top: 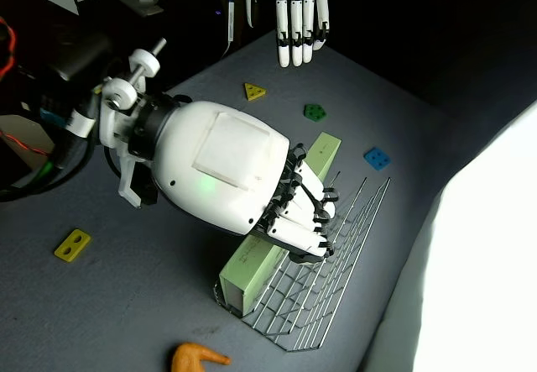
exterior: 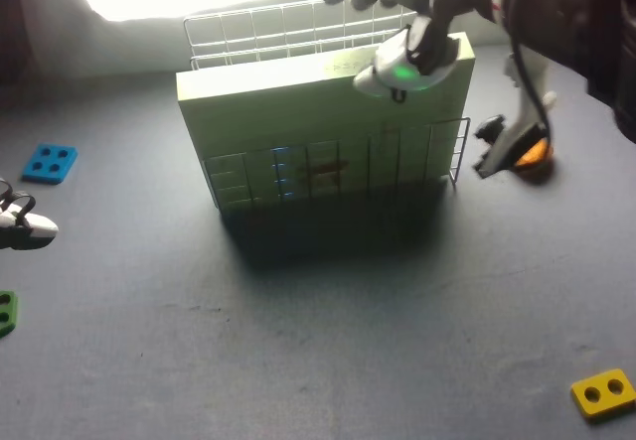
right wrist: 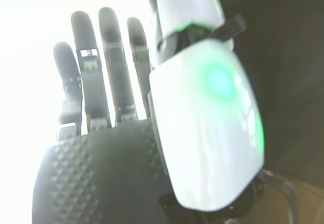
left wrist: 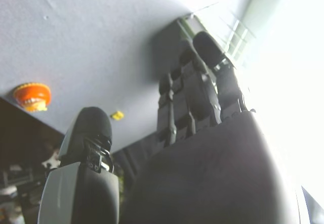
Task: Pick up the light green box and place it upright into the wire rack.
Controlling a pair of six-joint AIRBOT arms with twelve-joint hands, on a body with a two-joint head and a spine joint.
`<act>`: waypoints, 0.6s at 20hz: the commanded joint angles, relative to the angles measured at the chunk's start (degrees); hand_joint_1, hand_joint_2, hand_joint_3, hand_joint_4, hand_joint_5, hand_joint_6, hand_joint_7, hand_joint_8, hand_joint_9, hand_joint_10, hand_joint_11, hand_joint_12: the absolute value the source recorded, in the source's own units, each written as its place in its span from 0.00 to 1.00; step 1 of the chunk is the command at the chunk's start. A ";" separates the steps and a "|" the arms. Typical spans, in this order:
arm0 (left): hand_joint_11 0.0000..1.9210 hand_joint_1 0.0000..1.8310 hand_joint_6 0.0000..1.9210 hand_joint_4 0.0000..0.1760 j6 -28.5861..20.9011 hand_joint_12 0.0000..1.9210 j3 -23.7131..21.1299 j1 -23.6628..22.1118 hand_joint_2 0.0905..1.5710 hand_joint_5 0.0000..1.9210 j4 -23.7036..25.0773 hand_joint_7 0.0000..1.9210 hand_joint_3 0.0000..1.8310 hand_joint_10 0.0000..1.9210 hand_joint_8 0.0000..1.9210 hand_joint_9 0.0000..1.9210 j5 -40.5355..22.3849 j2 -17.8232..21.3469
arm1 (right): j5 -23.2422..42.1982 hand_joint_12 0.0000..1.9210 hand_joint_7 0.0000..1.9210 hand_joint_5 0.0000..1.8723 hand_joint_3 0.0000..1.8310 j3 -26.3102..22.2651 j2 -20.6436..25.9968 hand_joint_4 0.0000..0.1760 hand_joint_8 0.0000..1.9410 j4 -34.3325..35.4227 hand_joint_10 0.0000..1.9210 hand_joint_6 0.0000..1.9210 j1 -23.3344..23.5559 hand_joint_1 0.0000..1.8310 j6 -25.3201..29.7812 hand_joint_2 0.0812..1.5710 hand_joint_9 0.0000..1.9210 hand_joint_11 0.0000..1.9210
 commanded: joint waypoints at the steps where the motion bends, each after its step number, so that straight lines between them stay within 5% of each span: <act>1: 0.01 0.21 0.00 0.00 0.23 0.64 0.19 -0.69 0.83 0.12 -1.11 0.16 0.00 0.00 0.00 0.21 4.67 0.04 | 1.15 0.80 0.36 0.28 0.00 -1.02 0.69 0.00 0.01 -5.26 0.38 0.03 1.17 0.60 1.03 0.61 0.25 0.03; 8: 0.01 0.21 0.00 0.00 0.23 0.64 0.65 -0.66 0.83 0.12 -1.11 0.16 0.00 0.00 0.00 0.21 4.67 0.03 | 1.58 0.80 0.36 0.28 0.00 -12.86 9.90 0.00 0.01 -8.63 0.38 0.03 1.32 0.60 1.29 0.61 0.25 0.03; 12: 0.01 0.21 0.00 0.00 0.23 0.64 1.01 -0.66 0.83 0.12 -1.12 0.16 0.00 0.00 0.00 0.21 4.67 -0.01 | -3.53 0.80 0.36 0.28 0.00 -18.80 17.03 0.00 0.01 -20.14 0.38 0.02 -0.84 0.60 9.11 0.61 0.25 0.03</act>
